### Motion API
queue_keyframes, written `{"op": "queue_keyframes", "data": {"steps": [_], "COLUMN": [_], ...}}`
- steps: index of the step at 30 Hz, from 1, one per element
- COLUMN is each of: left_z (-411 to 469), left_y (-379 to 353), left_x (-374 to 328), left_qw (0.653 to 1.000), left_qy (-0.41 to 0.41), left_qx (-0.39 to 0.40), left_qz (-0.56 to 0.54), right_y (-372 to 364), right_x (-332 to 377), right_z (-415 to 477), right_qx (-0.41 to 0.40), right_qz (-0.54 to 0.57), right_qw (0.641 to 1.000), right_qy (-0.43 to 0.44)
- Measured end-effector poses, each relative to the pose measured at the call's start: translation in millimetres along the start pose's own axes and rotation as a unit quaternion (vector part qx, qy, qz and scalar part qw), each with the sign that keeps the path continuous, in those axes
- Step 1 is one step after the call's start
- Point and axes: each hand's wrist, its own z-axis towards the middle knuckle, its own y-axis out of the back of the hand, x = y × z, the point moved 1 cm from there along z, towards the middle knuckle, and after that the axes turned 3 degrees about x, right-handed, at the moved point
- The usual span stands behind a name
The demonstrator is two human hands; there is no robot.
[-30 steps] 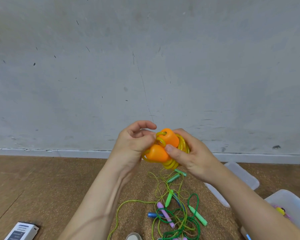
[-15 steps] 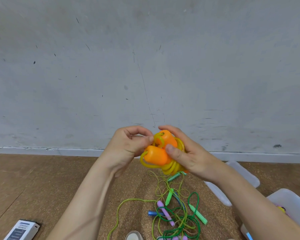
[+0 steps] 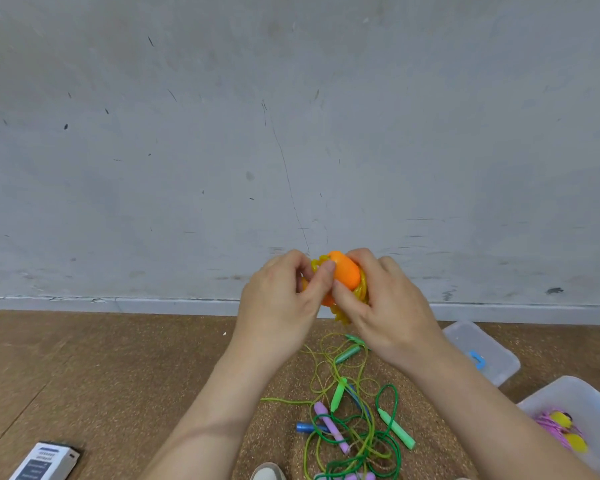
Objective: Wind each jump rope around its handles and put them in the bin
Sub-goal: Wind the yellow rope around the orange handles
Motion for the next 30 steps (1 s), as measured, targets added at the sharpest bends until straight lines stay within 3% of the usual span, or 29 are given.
{"op": "queue_keyframes", "data": {"steps": [6,11,16,24,30], "left_z": [10,13,10,-4,-17], "left_y": [2,-8,-28,-33,-33], "left_x": [12,11,3,-10,-5], "left_qw": [0.993,0.993,0.992,0.992,0.980], "left_qy": [0.069,0.049,0.035,-0.080,-0.097], "left_qx": [0.050,0.054,0.037,0.053,0.087], "left_qz": [-0.083,-0.090,-0.114,0.086,0.151], "right_y": [1,0,-4,-14,-24], "right_x": [8,5,-9,-15,-22], "right_z": [-1,1,3,1,2], "right_qx": [0.013,-0.016,-0.059,-0.040,-0.002], "right_qz": [-0.053,-0.082,-0.004,0.205,0.289], "right_qw": [0.998,0.996,0.997,0.971,0.941], "right_qy": [0.009,0.006,-0.042,-0.118,-0.175]}}
